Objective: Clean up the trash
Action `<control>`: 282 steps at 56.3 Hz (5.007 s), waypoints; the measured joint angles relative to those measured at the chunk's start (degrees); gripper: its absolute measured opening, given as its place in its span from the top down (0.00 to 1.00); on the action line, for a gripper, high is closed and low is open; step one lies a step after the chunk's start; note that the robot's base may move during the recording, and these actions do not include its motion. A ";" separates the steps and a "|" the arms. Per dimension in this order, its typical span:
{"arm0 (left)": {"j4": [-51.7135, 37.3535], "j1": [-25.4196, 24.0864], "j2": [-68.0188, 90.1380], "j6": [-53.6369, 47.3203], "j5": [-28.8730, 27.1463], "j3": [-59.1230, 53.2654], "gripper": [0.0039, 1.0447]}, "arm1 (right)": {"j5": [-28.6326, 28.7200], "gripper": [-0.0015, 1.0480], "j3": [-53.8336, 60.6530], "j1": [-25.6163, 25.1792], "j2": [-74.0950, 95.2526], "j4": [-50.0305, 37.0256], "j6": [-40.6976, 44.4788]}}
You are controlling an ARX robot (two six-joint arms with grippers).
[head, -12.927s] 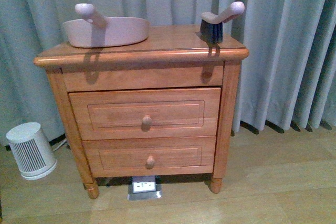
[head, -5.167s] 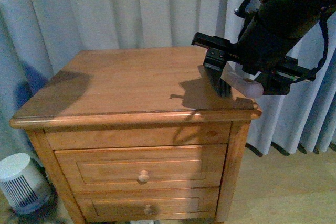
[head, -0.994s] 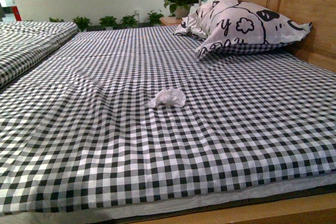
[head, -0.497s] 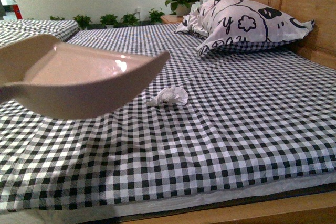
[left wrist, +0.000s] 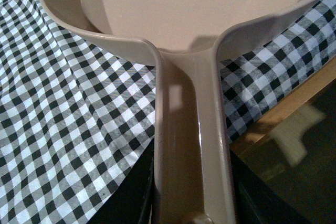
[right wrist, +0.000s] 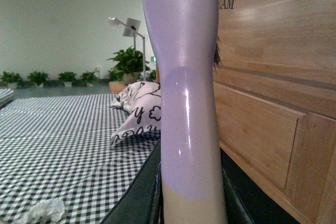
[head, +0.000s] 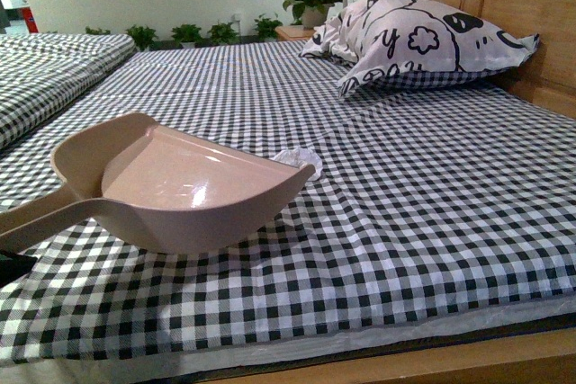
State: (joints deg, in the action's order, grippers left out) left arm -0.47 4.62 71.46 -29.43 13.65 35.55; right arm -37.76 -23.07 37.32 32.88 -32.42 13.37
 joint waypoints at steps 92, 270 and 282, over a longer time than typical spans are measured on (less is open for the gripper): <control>-0.66 -2.80 11.43 -5.53 5.68 3.39 0.74 | 18.25 0.81 -55.52 -16.31 68.06 38.88 -3.69; -14.19 25.75 -38.86 12.22 -56.74 -8.81 0.74 | 56.81 0.81 -35.28 -35.39 1.57 49.20 -26.40; -12.98 27.65 -40.04 13.11 -57.81 -9.57 0.74 | 50.82 0.81 -34.91 -35.69 1.90 49.88 -26.36</control>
State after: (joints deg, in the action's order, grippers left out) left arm -13.45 32.27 31.42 -16.32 -44.16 25.98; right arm 13.06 -57.98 1.63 34.79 17.45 -12.99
